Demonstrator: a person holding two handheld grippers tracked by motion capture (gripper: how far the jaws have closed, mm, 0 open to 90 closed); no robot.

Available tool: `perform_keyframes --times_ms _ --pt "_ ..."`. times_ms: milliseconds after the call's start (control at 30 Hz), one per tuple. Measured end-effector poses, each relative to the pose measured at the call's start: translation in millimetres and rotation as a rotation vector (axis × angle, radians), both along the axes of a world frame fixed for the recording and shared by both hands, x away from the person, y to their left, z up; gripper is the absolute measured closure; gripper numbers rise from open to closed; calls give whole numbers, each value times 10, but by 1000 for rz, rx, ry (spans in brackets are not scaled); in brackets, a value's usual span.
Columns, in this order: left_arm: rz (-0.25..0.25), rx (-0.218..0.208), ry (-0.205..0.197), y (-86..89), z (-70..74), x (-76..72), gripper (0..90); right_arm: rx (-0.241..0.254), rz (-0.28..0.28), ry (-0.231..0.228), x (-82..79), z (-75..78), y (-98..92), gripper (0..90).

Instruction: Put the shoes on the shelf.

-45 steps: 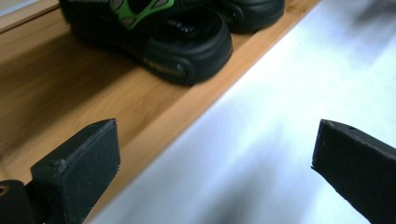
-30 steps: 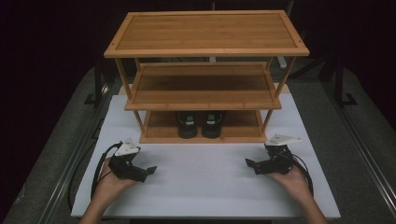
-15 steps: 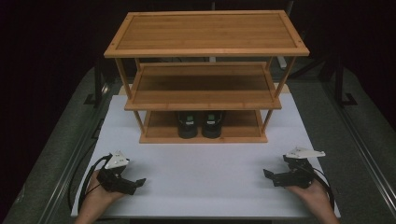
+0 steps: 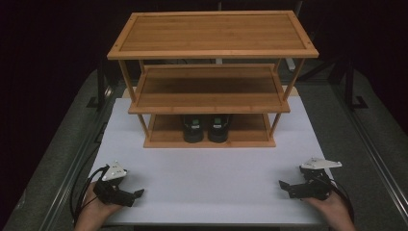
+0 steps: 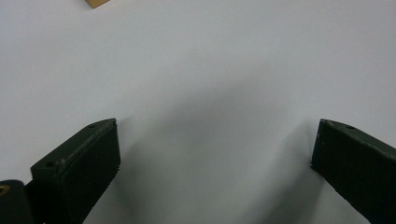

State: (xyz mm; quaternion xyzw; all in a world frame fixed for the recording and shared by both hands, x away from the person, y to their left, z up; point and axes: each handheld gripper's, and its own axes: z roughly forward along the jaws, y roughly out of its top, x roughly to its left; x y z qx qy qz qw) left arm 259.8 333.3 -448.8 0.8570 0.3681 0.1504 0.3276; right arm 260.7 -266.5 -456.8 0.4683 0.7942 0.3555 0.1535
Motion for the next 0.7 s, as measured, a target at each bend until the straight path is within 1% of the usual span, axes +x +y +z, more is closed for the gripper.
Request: perform_keyframes --times_ms 133,200,433,700 --pt "-3 -12 -9 13 -14 -5 6 -1 2 1 -10 -2 -2 2" --pt "-2 -22 -15 23 -25 -9 4 -16 4 -2 -14 -4 6 2" --pt "-4 -25 -19 26 -31 -15 4 -70 3 -11 -26 -15 61 2" --pt "-3 -26 -25 27 -34 -23 4 -72 3 -13 -29 -17 62 2"
